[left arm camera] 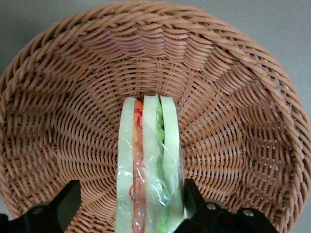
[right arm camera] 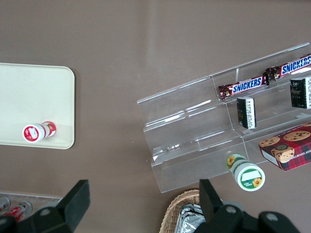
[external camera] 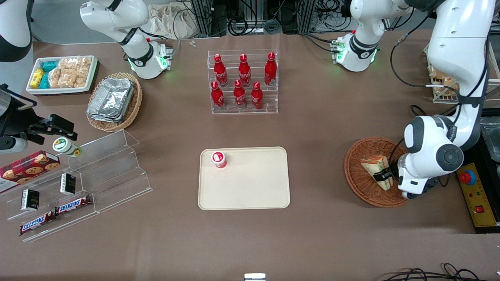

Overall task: Place sandwich from basket to tray
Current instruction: 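Lift the gripped sandwich up out of the basket with the left gripper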

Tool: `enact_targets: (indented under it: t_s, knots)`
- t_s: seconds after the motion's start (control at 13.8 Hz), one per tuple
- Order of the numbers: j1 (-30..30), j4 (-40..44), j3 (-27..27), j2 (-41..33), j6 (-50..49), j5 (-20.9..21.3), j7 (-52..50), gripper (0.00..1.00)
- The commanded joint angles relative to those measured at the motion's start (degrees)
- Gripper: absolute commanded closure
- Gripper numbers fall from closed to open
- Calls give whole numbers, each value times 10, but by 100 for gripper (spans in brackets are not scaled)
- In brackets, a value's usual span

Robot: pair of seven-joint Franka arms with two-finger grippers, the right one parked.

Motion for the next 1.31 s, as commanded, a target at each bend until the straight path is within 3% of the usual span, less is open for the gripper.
enact_targets:
  t_s: [0.0, 0.22, 0.44, 0.65, 0.95, 1.24]
  knots:
    - [-5, -14, -2, -7, 14, 6, -29, 17]
    - [-12, -13, -2, -6, 16, 6, -40, 31]
    - [-20, -13, -2, -11, 14, 6, -52, 64]
    - [-22, -12, -4, -37, -20, 6, -50, 82]
    - [-24, 37, -40, -106, -161, 6, -46, 85]
    - [-24, 162, -88, -118, -301, 4, -39, 92]
